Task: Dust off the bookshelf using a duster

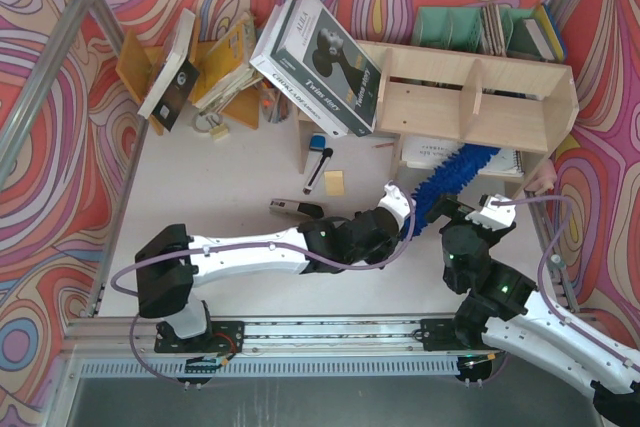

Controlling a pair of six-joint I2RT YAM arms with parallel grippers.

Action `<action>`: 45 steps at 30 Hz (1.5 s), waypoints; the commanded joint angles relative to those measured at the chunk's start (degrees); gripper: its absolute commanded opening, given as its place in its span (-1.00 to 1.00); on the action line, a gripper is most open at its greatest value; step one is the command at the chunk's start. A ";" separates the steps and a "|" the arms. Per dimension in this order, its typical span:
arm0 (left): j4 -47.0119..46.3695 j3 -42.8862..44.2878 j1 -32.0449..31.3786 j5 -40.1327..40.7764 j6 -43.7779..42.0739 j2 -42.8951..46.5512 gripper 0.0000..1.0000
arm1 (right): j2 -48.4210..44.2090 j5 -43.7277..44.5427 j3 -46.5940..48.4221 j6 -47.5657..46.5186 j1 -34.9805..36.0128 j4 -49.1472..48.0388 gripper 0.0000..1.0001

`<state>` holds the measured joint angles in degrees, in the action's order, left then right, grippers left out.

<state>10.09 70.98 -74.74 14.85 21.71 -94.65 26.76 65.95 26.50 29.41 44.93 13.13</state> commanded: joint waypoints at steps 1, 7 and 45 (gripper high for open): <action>-3.80 3.43 -0.34 -4.16 -2.38 -1.15 -1.00 | 0.55 1.81 -0.31 0.69 -0.02 -0.12 0.97; -1.65 6.19 -0.45 -6.70 -3.34 -3.73 -1.00 | 1.29 2.06 -0.13 0.68 -0.06 -0.21 0.98; -0.09 0.43 0.97 -7.27 -4.61 4.52 -1.00 | 0.39 2.06 -0.05 1.70 -0.03 1.09 0.97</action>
<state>13.76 71.77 -73.93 10.13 18.76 -90.43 27.44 65.95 26.57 30.98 45.01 11.94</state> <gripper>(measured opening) 0.343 0.987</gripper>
